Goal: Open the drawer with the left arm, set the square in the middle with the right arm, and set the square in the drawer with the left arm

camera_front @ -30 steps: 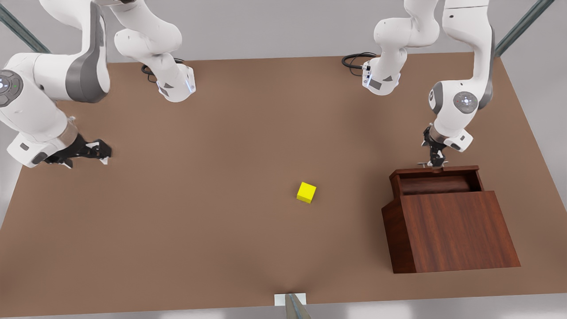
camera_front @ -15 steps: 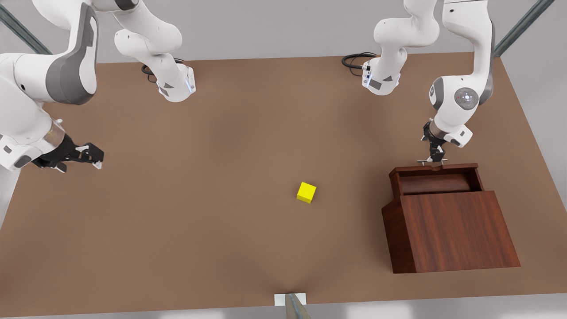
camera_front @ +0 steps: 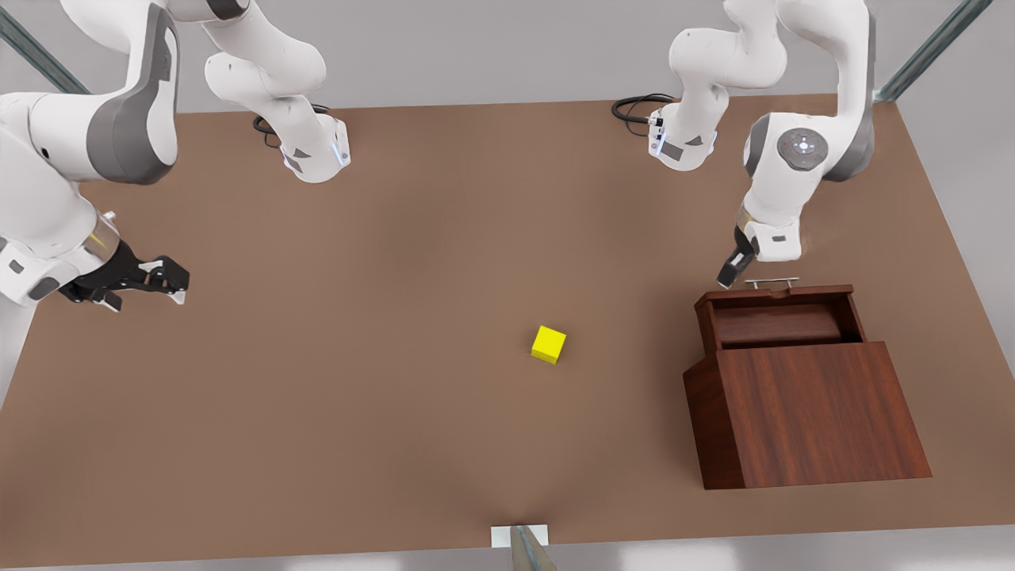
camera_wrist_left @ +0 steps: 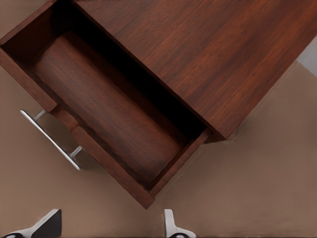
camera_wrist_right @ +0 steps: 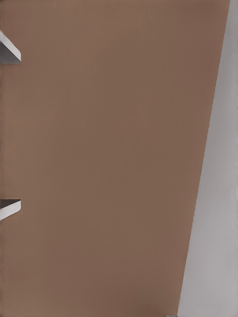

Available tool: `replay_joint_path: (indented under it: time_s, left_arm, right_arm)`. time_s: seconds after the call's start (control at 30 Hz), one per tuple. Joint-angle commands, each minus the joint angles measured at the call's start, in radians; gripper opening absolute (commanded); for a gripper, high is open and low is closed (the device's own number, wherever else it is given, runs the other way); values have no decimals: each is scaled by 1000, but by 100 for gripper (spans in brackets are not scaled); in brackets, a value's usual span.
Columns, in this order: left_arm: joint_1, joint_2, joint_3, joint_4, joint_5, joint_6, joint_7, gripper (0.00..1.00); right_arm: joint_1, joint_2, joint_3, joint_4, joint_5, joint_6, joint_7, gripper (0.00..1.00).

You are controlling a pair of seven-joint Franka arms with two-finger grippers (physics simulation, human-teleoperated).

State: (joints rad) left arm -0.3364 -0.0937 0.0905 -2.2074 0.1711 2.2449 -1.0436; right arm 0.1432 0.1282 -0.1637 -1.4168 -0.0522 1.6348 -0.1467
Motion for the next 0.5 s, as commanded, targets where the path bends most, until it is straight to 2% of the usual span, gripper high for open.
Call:
replay_joint_path:
  time_s: [0.0,0.07,0.1,0.2,0.27,0.3,0.47]
  left_arm:
    - [-26,29,0,40,-10,-17,0,100]
    - [-82,162,-8,240,-96,-100,2,100]
    - [-82,224,-64,337,-110,-157,2,100]
    - [-82,439,-144,590,-168,-162,26,100]
    - [-81,620,-199,834,-168,-330,290,100]
    - [-82,634,-202,848,-168,-343,453,100]
    - [-145,738,-235,905,-119,-300,594,100]
  right_arm:
    - [-1,1,0,-1,0,0,1,100]
    - [-4,1,0,-1,0,4,1,100]
    - [-1,4,0,-1,0,5,1,100]
    - [-1,10,0,-1,0,5,1,100]
    - [-1,13,0,1,0,5,2,100]
    - [-2,13,1,1,2,5,2,100]
    - [-4,13,1,1,2,5,2,100]
